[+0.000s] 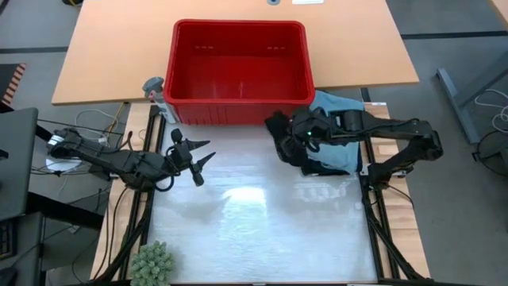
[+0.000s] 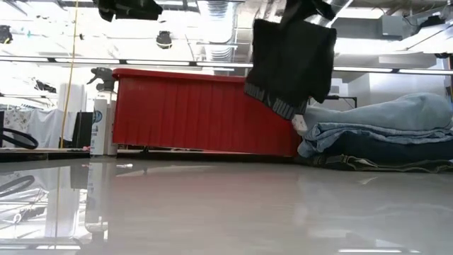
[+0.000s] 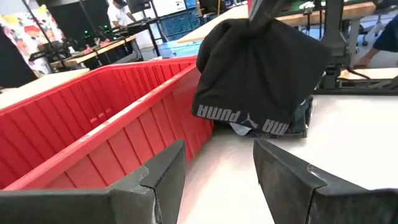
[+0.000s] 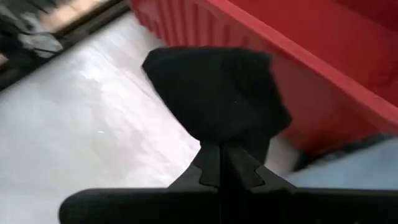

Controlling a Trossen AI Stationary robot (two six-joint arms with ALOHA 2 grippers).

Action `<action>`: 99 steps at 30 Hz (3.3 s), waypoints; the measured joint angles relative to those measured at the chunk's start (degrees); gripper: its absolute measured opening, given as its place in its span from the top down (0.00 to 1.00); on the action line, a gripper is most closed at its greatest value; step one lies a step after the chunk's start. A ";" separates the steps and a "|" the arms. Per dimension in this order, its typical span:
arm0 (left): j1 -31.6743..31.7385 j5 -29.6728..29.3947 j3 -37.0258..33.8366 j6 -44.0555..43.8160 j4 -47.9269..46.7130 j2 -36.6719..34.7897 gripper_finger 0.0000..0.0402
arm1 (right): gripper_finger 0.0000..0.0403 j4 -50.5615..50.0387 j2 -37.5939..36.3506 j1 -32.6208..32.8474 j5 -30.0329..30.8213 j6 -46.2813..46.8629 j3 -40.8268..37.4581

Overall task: Fold Laundry from Bin
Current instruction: Stack the folded black boxer short on top of the folded light blue pants, then put all the folded clothes into the red bin

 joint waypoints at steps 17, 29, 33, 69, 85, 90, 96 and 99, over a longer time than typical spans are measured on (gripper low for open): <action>9.88 10.25 0.00 4.21 -0.02 0.02 0.56 | 0.94 -5.93 -3.24 -13.86 0.83 -0.67 -9.87; 14.20 16.50 0.00 6.37 0.00 0.02 0.56 | 0.94 -6.15 -15.06 -29.78 -3.23 -2.23 -19.88; 15.72 18.74 0.00 6.60 0.04 0.02 0.56 | 0.94 -5.90 -17.17 -34.39 -7.25 -1.98 -24.96; 28.18 33.45 -0.04 -7.76 19.64 15.78 0.56 | 0.56 -6.43 -25.61 -43.79 -5.23 -4.99 -22.68; 28.16 33.44 -0.04 -8.40 20.03 15.78 0.56 | 0.96 -4.43 -30.94 -22.48 3.45 15.65 -48.64; 28.16 33.41 -0.04 -8.86 20.02 15.78 0.56 | 0.96 -4.65 -30.52 -19.80 0.78 17.99 -50.60; 28.16 33.40 -0.04 -9.79 20.01 15.78 0.56 | 0.91 -6.33 -30.55 -18.59 3.00 16.89 -42.58; 28.18 33.86 -0.04 -12.39 20.04 16.10 0.56 | 0.91 -7.67 -30.63 -18.91 5.43 13.92 -37.06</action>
